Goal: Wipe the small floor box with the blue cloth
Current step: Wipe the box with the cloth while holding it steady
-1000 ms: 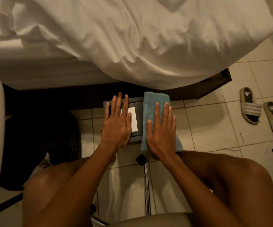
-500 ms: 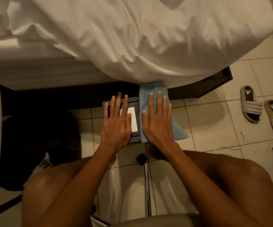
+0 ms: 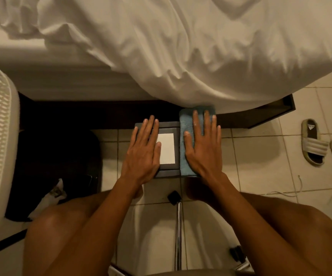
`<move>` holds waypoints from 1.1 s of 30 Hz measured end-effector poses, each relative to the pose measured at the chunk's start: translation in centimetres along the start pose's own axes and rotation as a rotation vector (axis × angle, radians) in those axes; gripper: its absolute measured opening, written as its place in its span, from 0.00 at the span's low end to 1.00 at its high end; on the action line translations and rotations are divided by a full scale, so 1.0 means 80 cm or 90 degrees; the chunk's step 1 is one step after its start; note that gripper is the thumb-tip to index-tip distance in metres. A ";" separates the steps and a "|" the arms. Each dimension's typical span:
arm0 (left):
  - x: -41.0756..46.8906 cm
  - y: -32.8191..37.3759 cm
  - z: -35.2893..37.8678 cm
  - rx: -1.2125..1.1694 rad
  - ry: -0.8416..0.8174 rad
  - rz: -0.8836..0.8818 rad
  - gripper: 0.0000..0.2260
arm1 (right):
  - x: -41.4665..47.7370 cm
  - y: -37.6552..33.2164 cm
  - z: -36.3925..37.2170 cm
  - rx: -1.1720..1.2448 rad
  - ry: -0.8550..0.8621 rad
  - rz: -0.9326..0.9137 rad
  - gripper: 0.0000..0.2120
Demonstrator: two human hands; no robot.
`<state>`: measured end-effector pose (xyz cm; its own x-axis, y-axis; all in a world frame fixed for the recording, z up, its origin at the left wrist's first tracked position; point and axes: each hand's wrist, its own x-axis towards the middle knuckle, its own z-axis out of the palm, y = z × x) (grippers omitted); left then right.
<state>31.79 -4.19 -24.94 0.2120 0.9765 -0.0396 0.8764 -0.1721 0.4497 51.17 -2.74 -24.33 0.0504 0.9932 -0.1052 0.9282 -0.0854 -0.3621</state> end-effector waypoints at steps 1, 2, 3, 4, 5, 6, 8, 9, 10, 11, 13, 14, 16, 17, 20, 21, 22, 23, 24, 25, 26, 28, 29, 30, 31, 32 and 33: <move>0.001 0.001 0.001 -0.007 0.011 -0.010 0.27 | -0.005 -0.004 0.001 -0.001 0.001 0.003 0.32; 0.002 0.001 0.001 -0.015 0.020 -0.020 0.27 | -0.013 -0.010 0.002 -0.006 0.001 0.002 0.32; 0.002 0.001 0.002 -0.024 0.027 -0.028 0.26 | -0.023 -0.017 0.005 -0.013 -0.001 -0.003 0.32; 0.002 0.001 0.002 -0.034 0.033 -0.034 0.26 | -0.035 -0.026 0.008 -0.019 -0.008 -0.009 0.32; 0.001 0.000 0.003 -0.048 0.037 -0.036 0.26 | -0.047 -0.034 0.011 -0.019 -0.017 -0.012 0.32; 0.001 -0.001 0.003 -0.059 0.040 -0.033 0.26 | -0.055 -0.042 0.013 -0.015 -0.025 -0.010 0.32; 0.002 -0.002 0.005 -0.062 0.046 -0.022 0.26 | -0.061 -0.051 0.017 -0.012 -0.031 0.000 0.32; 0.002 -0.003 0.006 -0.057 0.047 -0.017 0.26 | -0.058 -0.053 0.018 -0.017 -0.029 -0.001 0.31; 0.002 -0.003 0.006 -0.052 0.045 -0.015 0.26 | -0.053 -0.055 0.017 -0.023 -0.028 -0.010 0.31; 0.001 -0.003 0.007 -0.049 0.042 -0.014 0.26 | -0.045 -0.055 0.017 -0.028 -0.027 -0.026 0.31; -0.002 -0.001 0.008 -0.052 0.038 -0.017 0.26 | -0.026 -0.055 0.016 -0.032 -0.029 -0.061 0.31; -0.003 0.000 0.008 -0.058 0.038 -0.017 0.26 | -0.015 -0.055 0.015 -0.035 -0.032 -0.073 0.31; -0.004 0.000 0.009 -0.071 0.043 -0.021 0.26 | 0.002 -0.056 0.012 -0.037 -0.033 -0.080 0.30; -0.005 -0.001 0.010 -0.076 0.047 -0.028 0.26 | 0.007 -0.057 0.012 -0.032 -0.030 -0.074 0.30; -0.004 -0.004 0.011 -0.106 0.062 -0.063 0.26 | 0.001 -0.059 0.013 -0.007 -0.008 -0.050 0.29; -0.004 -0.005 0.011 -0.119 0.068 -0.077 0.26 | -0.002 -0.059 0.013 -0.005 -0.006 -0.054 0.29; -0.004 -0.006 0.011 -0.135 0.076 -0.088 0.26 | -0.005 -0.059 0.013 -0.008 -0.009 -0.066 0.29; -0.003 -0.006 0.010 -0.158 0.085 -0.097 0.26 | -0.006 -0.060 0.013 -0.015 -0.014 -0.082 0.28; -0.002 -0.007 0.010 -0.186 0.094 -0.108 0.26 | -0.007 -0.062 0.013 -0.026 -0.019 -0.101 0.28; -0.002 -0.009 0.010 -0.211 0.100 -0.119 0.25 | -0.008 -0.065 0.013 -0.042 -0.025 -0.120 0.28; -0.002 -0.009 0.010 -0.227 0.101 -0.126 0.25 | -0.008 -0.067 0.014 -0.059 -0.032 -0.138 0.29; -0.004 -0.010 0.012 -0.240 0.094 -0.128 0.25 | -0.008 -0.069 0.016 -0.081 -0.047 -0.173 0.29; -0.003 -0.010 0.013 -0.242 0.093 -0.127 0.25 | -0.007 -0.069 0.016 -0.083 -0.052 -0.188 0.29; -0.003 -0.010 0.014 -0.241 0.093 -0.127 0.25 | -0.006 -0.068 0.016 -0.077 -0.054 -0.196 0.29; -0.002 -0.011 0.015 -0.238 0.092 -0.127 0.25 | -0.006 -0.066 0.015 -0.062 -0.049 -0.190 0.28; -0.001 -0.010 0.016 -0.233 0.092 -0.127 0.25 | -0.007 -0.064 0.015 -0.039 -0.036 -0.162 0.28; 0.000 -0.010 0.017 -0.228 0.094 -0.128 0.25 | -0.009 -0.063 0.016 -0.012 -0.013 -0.108 0.28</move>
<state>31.69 -4.26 -26.54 -0.0342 0.9985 -0.0423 0.6837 0.0542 0.7277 46.00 -3.12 -23.65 -0.1155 0.9913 -0.0625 0.9296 0.0857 -0.3586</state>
